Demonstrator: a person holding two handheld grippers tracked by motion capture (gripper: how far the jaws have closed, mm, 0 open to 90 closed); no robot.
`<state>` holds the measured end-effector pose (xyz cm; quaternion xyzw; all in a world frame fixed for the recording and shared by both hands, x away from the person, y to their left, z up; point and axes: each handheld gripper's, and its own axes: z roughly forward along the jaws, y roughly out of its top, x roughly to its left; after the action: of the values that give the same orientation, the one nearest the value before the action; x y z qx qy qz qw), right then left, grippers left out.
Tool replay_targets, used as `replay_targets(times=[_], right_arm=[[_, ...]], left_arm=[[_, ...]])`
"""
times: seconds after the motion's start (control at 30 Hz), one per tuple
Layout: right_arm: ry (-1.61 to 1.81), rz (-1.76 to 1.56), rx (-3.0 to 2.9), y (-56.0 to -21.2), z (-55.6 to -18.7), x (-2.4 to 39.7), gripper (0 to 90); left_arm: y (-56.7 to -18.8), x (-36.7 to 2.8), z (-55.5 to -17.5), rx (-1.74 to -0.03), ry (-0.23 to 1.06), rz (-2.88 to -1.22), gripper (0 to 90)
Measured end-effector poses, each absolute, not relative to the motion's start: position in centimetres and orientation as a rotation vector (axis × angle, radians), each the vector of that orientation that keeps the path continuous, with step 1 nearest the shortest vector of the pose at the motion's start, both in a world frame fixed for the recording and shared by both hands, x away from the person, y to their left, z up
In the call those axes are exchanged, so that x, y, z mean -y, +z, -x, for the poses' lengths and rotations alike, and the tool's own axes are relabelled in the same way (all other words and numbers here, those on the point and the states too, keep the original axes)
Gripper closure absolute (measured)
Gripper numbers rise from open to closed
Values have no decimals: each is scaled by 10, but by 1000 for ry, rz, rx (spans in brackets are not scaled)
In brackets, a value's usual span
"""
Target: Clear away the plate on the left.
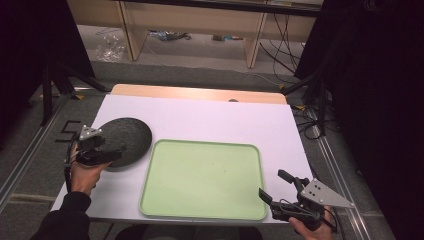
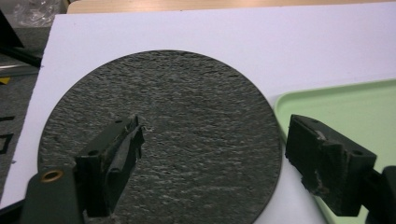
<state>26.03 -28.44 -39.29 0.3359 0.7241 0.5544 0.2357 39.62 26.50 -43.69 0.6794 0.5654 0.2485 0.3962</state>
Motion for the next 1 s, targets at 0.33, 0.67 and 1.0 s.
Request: replay_targets(times=[0.33,0.67,1.0], right_arm=[[1519,-916,-1996,-393,-260,285,169],[1526,-910,-1991,-394,-260,283,168],[1528,-913,-1995,-394,-259,282,169]], left_arm=[[-442,-295,-417,-1505,537,-1679,169],[-451,-336,-435,-1572,404,-1611,167],[-460,-362,-444,-1630,306,-1559,187]])
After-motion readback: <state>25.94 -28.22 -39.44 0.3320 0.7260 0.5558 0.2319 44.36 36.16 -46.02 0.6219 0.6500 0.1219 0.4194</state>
